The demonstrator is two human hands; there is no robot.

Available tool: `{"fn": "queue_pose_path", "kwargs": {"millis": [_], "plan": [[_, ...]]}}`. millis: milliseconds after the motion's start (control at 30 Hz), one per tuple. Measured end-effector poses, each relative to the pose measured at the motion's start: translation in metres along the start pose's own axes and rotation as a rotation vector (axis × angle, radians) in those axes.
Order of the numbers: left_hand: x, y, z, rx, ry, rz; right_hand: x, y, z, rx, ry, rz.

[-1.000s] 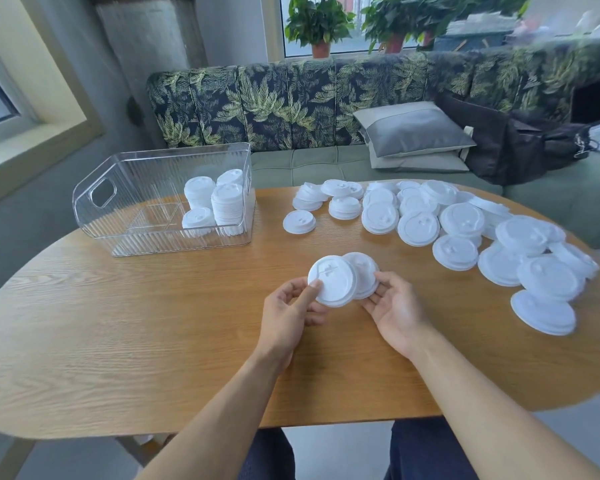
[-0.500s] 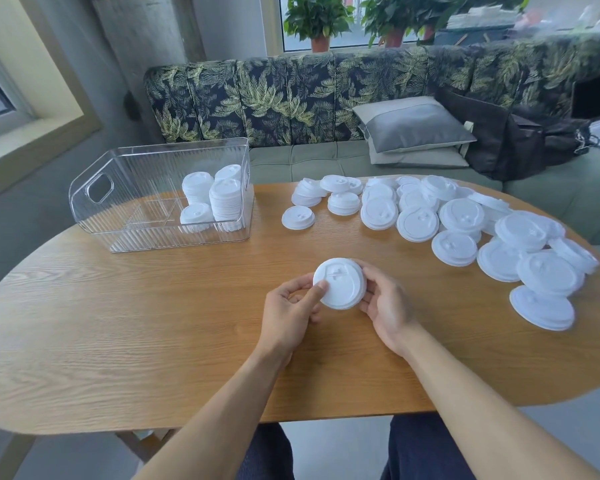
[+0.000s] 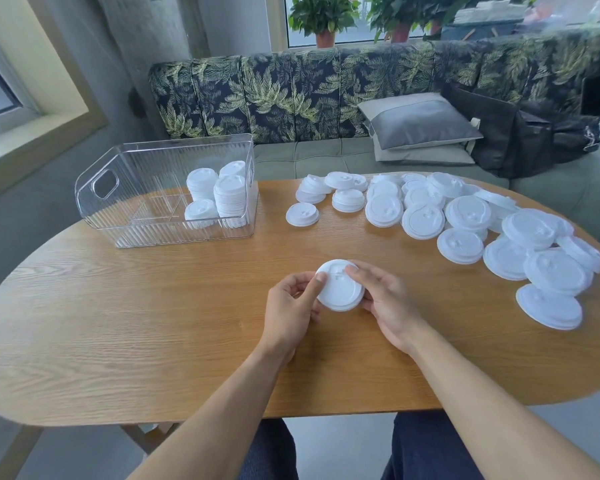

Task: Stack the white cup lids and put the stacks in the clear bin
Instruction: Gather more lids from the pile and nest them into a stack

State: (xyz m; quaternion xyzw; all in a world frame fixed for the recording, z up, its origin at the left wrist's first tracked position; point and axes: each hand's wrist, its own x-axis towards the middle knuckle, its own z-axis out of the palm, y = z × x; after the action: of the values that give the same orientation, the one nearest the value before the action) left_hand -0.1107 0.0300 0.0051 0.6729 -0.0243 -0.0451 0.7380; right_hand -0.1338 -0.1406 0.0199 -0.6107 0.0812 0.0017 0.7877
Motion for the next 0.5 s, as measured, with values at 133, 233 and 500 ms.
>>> {"fn": "queue_pose_path", "kwargs": {"millis": [133,233,500], "plan": [[-0.001,0.001,-0.001,-0.01,-0.005,-0.007,0.001,0.001,-0.001,0.024,0.023,-0.006],[-0.001,0.002,-0.001,-0.011,-0.048,-0.03,0.002,0.0,-0.005,0.127,0.037,0.021],[0.002,0.003,-0.004,-0.052,-0.065,-0.042,0.005,0.0,-0.012,0.129,-0.042,0.069]]}}
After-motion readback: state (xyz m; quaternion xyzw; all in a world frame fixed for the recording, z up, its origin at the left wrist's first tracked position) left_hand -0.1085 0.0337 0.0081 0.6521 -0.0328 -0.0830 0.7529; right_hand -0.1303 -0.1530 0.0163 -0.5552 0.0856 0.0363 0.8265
